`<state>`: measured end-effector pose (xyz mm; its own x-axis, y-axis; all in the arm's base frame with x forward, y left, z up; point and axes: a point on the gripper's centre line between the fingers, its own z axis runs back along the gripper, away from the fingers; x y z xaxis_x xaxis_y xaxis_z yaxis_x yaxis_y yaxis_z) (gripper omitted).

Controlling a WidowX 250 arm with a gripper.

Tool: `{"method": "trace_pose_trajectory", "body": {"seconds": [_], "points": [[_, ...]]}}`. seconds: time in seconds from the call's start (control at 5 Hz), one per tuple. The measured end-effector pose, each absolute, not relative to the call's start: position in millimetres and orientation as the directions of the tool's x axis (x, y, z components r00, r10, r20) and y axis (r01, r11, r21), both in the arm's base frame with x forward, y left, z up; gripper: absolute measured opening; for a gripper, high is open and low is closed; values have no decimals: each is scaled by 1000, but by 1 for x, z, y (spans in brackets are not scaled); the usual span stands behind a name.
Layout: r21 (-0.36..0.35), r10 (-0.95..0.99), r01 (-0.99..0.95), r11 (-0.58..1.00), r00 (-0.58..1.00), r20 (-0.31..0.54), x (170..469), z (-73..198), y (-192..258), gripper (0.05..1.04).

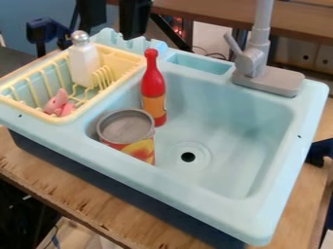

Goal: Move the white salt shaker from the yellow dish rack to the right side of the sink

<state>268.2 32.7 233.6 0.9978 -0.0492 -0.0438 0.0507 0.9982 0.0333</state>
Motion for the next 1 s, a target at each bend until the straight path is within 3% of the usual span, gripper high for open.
{"method": "trace_pose_trajectory", "body": {"seconds": [0.2,0.4,1.0], "points": [[27,-51,53,998,996,-72,268,226,33,1001],[-18,-136,135,991,989,-63,278,238,55,1001],[15,-149,151,988,984,-94,291,240,142,1000]]}}
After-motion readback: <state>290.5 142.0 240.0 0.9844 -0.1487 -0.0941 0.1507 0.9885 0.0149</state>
